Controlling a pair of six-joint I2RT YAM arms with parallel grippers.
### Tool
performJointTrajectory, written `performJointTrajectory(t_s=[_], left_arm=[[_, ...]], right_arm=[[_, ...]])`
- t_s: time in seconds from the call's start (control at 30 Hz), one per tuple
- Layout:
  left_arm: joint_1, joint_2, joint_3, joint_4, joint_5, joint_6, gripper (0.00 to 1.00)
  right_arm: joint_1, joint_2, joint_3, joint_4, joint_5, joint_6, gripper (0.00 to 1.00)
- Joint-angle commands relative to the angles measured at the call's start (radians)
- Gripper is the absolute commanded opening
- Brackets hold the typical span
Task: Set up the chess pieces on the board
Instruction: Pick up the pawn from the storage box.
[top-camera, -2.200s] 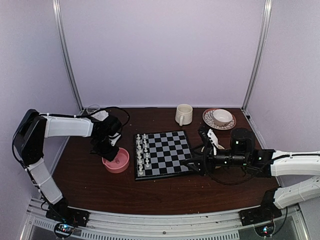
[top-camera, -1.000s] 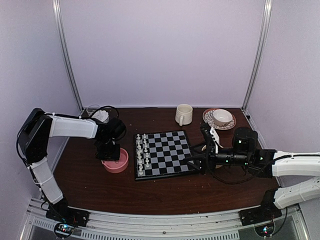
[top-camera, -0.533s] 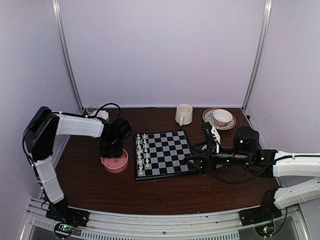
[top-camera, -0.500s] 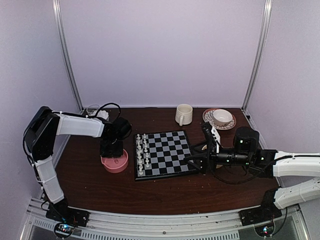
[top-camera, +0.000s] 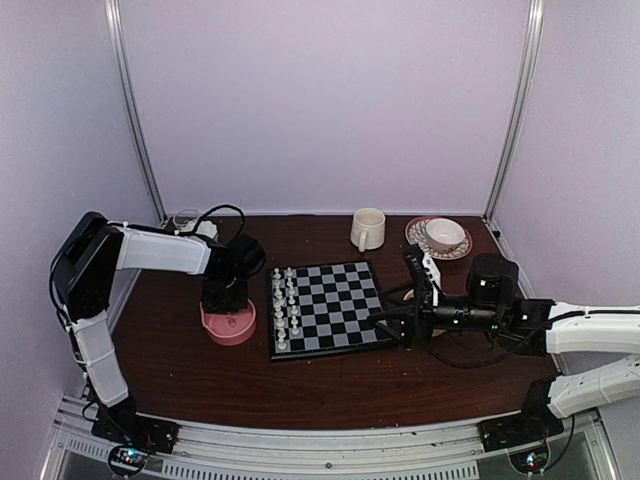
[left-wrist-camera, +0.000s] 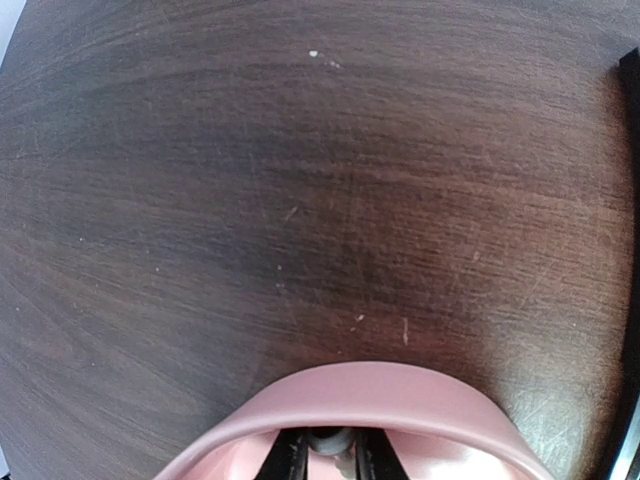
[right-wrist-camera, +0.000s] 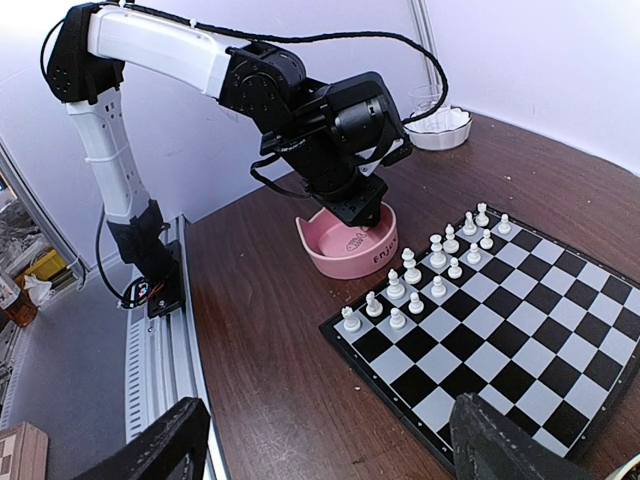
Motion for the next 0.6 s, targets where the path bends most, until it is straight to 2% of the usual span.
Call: performJointTrajectory(t_s=[0.0, 0.13, 0.33, 0.57], left_arm=[[0.005, 0.029, 0.009, 0.004, 0.013, 0.029, 0.14], [0.004, 0.009, 0.008, -0.007, 0.036, 0.034, 0.14], [-0.005, -0.108, -0.032, -0.006, 0.072, 0.046, 0.14], [-0.036, -0.251, -0.053, 0.01, 0.189, 0.052, 0.15]], right_arm=[[-0.006, -0.013, -0.016, 0.025, -0.001, 0.001, 0.86], [-0.007, -0.008, -0.014, 0.025, -0.001, -0.001, 0.86], [-0.007, 0.0, -0.005, 0.012, -0.001, -0.015, 0.87], [-0.006, 0.026, 0.007, -0.007, 0.013, -0.031, 0.86]])
